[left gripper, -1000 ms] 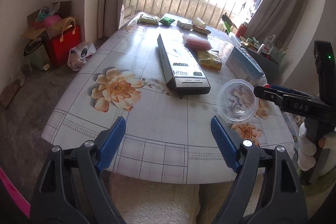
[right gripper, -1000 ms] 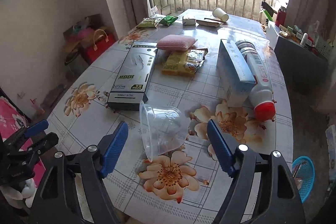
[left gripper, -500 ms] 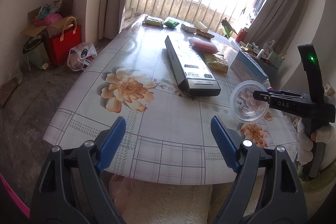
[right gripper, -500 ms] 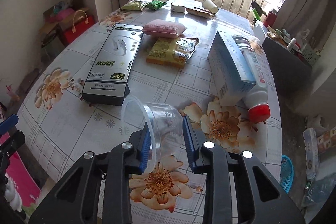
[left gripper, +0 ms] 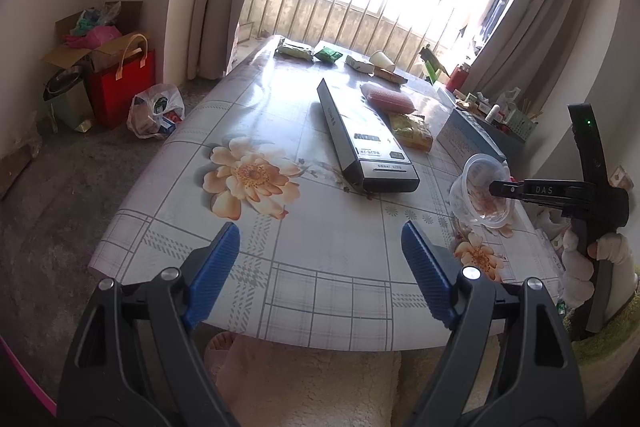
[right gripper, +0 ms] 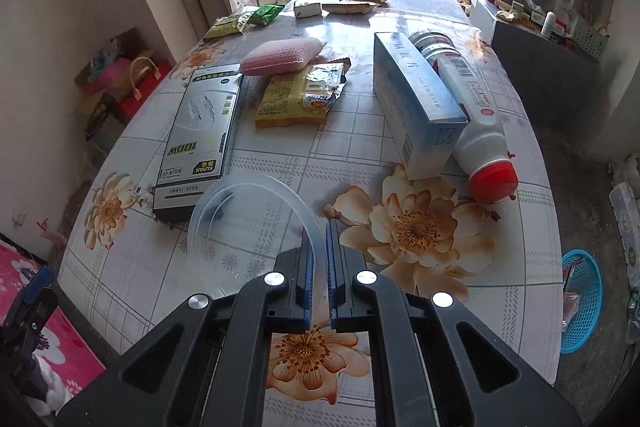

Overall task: Collect trash
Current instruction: 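Grasp the clear cup with the left tool while the right tool releases it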

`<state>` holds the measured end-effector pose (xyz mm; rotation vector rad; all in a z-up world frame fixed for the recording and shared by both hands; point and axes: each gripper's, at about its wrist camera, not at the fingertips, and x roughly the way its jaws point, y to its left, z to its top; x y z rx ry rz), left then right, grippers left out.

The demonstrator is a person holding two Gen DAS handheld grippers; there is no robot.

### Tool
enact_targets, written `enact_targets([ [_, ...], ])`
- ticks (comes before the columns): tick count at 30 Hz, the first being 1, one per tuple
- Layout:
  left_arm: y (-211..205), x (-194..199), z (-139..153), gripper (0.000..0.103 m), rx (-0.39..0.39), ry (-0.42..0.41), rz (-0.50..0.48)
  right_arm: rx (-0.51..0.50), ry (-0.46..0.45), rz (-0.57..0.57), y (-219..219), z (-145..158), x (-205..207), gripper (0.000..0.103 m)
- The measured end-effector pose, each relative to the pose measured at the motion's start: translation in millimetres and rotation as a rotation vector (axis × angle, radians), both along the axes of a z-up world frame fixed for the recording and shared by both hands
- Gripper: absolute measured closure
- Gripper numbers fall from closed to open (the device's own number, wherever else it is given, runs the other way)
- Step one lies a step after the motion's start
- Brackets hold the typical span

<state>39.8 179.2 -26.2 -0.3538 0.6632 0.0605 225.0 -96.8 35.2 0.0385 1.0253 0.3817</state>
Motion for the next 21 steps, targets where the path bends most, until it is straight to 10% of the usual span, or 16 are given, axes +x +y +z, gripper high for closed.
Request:
enact_targets([
  [21, 26.2, 0.4, 1.7, 0.024, -0.14, 0.035, 0.048, 0.494, 0.387, 0.208, 65.1, -45.8, -9.7, 0.097],
])
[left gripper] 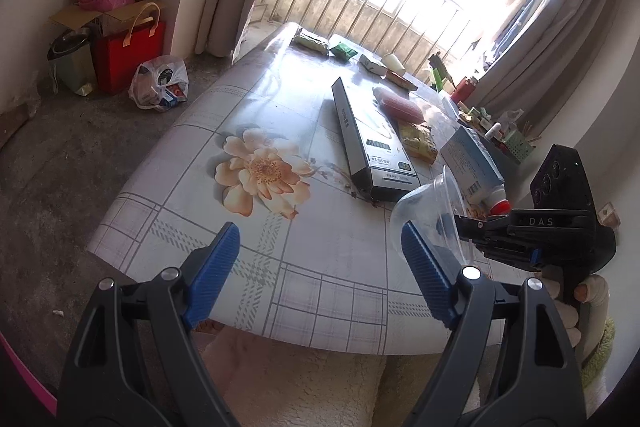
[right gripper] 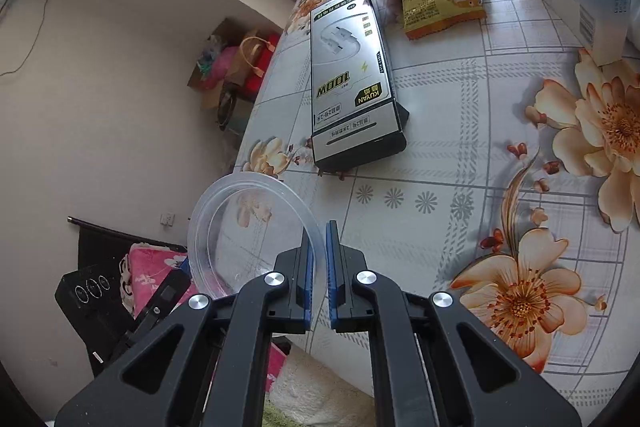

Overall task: Collect trash
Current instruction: 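Grasp the clear cup with the left tool while the right tool releases it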

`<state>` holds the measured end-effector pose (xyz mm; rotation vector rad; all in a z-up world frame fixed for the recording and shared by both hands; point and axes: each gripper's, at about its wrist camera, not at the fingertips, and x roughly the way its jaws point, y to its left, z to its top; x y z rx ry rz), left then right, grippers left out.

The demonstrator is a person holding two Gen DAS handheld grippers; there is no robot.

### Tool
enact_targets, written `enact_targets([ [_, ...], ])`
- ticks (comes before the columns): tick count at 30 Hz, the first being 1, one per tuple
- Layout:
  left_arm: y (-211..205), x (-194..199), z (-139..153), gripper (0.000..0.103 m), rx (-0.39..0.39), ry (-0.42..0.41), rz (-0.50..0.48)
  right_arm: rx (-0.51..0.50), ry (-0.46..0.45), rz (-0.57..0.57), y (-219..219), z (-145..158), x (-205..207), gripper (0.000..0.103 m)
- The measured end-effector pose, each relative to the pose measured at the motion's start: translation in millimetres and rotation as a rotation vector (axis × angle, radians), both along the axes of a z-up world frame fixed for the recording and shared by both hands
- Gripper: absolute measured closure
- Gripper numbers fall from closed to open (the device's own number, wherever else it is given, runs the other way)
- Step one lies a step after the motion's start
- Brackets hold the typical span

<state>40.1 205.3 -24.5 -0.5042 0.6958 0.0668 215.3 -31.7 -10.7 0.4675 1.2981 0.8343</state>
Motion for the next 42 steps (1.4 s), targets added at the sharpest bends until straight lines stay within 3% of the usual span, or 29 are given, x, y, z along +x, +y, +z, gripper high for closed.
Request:
enact_targets([
  [8, 2.6, -1.1, -2.8, 0.024, -0.055, 0.012, 0.007, -0.003, 0.084, 0.028, 30.8, -26.2, 9.6, 0.096],
  [16, -5.8, 9.8, -3.7, 0.024, -0.072, 0.013, -0.033, -0.055, 0.027, 0.049, 36.7, -22.7, 7.7, 0.093],
  [17, -6.4, 11.4, -3.4, 0.024, -0.074, 0.01, -0.036, -0.056, 0.022, 0.052, 37.0, -22.0, 7.4, 0.091],
  [19, -7.3, 13.9, -4.4, 0.024, -0.083, 0.01, -0.043, -0.041, 0.01, 0.056, 33.3, -17.3, 6.4, 0.075],
  [24, -10.0, 22.1, -3.7, 0.025, -0.105, 0.003, -0.065, -0.021, -0.025, 0.074, 26.0, -6.9, 1.0, 0.071],
  [30, -12.9, 31.5, -4.5, 0.038, -0.106, 0.003, -0.088, 0.01, -0.054, 0.05, 10.8, 2.5, -1.9, 0.071],
  [34, -4.9, 37.5, -11.5, 0.046, -0.103, 0.033, -0.067, -0.024, -0.114, 0.022, -7.0, 14.8, -2.5, 0.07],
  [42, 0.4, 56.5, -24.1, 0.071, -0.137, 0.085, -0.086, -0.152, -0.259, 0.037, -4.6, 43.7, 20.4, 0.047],
])
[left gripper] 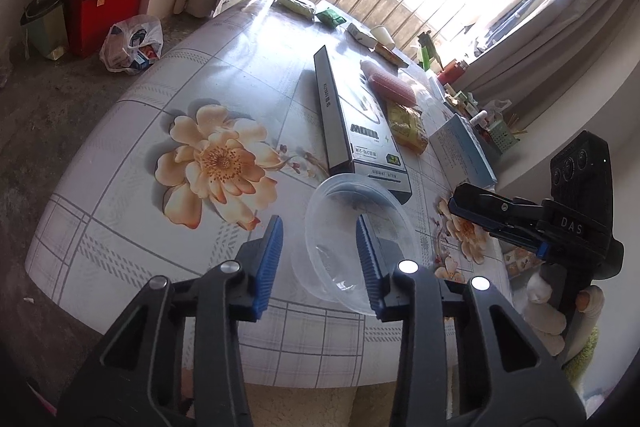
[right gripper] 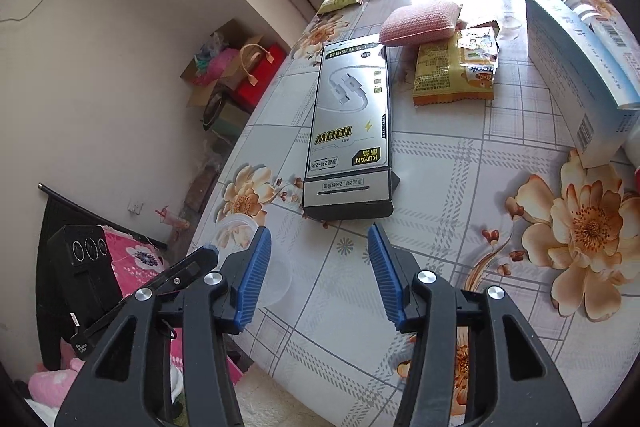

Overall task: Collect trash
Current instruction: 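Grasp the clear cup with the left tool while the right tool releases it, then close the right tool on the white KUYAN cable box while the left tool holds the cup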

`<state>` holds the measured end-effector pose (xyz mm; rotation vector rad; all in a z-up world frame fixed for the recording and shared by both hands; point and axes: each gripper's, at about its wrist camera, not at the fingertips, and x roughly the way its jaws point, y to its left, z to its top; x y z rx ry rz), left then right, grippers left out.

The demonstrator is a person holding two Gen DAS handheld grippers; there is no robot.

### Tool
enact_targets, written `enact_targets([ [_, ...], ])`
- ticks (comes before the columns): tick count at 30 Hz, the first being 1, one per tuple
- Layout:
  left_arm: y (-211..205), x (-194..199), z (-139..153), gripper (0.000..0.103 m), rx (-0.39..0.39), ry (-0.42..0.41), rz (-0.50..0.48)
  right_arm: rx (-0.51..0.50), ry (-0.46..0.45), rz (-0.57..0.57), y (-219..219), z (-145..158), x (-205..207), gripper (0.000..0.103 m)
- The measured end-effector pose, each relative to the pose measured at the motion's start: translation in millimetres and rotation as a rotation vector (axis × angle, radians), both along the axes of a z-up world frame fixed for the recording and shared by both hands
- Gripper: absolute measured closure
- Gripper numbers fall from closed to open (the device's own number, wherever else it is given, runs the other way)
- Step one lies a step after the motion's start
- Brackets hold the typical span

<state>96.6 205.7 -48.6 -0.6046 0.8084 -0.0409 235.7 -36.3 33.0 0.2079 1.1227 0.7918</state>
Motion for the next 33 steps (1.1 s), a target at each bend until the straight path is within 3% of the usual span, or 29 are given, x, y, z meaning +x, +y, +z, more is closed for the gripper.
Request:
enact_targets([
  [8, 3.8, 1.7, -8.6, 0.098, 0.012, 0.035, 0.009, -0.187, -0.113, 0.019, 57.9, 3.2, 48.6, 0.033],
  [13, 11.7, -8.0, -6.7, 0.098, 0.022, 0.028, 0.046, -0.336, -0.155, 0.043, 97.8, -9.7, 74.4, 0.031],
  [18, 22.3, -19.5, -6.3, 0.098, 0.029, 0.024, 0.093, -0.423, -0.149, 0.033, 119.1, -25.6, 90.2, 0.031],
  [22, 28.5, -24.0, -7.2, 0.098, 0.025, 0.023, 0.115, -0.426, -0.139, 0.014, 125.6, -31.2, 98.7, 0.023],
  [33, 25.3, -29.7, -3.2, 0.098, 0.04, 0.026, 0.148, -0.473, -0.161, 0.029, 144.2, -35.1, 96.2, 0.023],
])
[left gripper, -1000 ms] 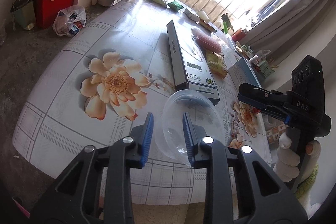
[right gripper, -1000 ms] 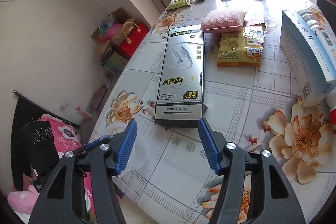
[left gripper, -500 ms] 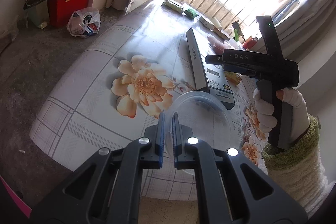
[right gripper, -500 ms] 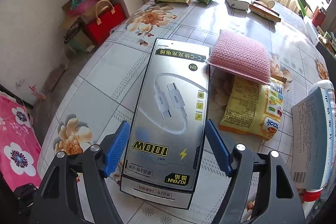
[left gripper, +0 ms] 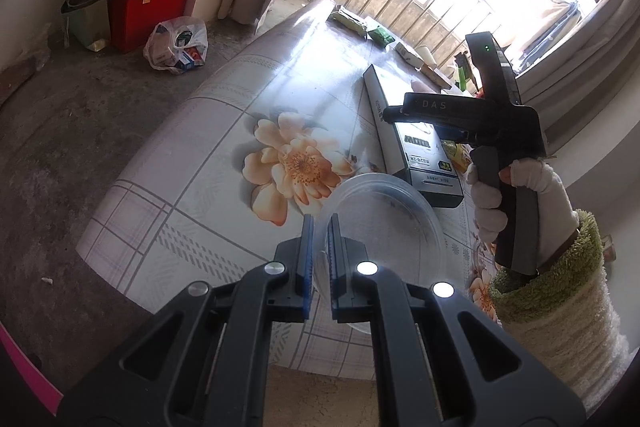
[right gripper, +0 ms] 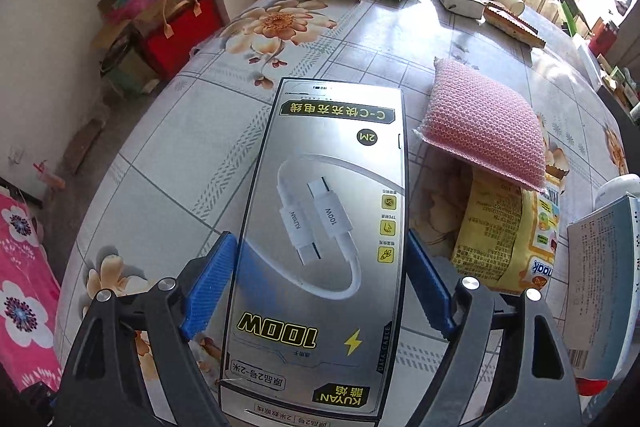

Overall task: Collect trash
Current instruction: 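Close the right tool on the white KUYAN cable box while the left tool holds the cup, then lift the white box off the table with the right tool while the left tool holds the cup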

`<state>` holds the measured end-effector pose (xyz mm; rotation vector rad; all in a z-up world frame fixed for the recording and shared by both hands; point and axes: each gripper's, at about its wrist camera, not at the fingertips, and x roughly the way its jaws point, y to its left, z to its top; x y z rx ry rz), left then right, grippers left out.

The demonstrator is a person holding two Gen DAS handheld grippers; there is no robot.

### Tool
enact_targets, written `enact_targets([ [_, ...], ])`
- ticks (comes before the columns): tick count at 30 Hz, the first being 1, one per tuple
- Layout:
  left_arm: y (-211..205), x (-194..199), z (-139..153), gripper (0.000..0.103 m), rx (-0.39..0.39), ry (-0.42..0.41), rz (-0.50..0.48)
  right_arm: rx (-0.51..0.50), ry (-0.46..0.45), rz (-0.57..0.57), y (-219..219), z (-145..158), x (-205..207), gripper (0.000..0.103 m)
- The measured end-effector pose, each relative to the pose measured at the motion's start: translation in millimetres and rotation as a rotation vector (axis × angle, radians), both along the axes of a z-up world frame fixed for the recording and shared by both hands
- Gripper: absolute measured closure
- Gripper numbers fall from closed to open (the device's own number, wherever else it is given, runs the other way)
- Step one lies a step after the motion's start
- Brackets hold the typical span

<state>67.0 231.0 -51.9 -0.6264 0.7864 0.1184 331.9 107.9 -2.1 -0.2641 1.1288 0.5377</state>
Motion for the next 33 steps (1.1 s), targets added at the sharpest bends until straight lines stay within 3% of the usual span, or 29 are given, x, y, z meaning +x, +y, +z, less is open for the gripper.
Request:
enact_targets([
  [8, -6.1, -1.3, 4.0, 0.098, 0.022, 0.014, 0.005, -0.001, 0.001, 0.112, -38.6, 1.8, -50.9, 0.023],
  [15, -17.3, 2.1, 5.1, 0.098, 0.037, 0.024, -0.011, 0.019, 0.022, 0.138, -106.3, 4.7, -98.2, 0.023],
  [18, -19.5, 5.2, 5.2, 0.098, 0.04, 0.029, -0.014, 0.053, -0.009, 0.116, -123.9, 10.2, -110.4, 0.022],
  [26, -25.3, 6.3, 7.5, 0.098, 0.067, 0.039, -0.005, 0.025, -0.078, 0.091, -138.4, 10.1, -131.5, 0.016],
  [33, -28.1, 6.6, 7.0, 0.098, 0.077, 0.042, -0.002, -0.023, -0.068, 0.103, -135.1, -5.2, -136.2, 0.013],
])
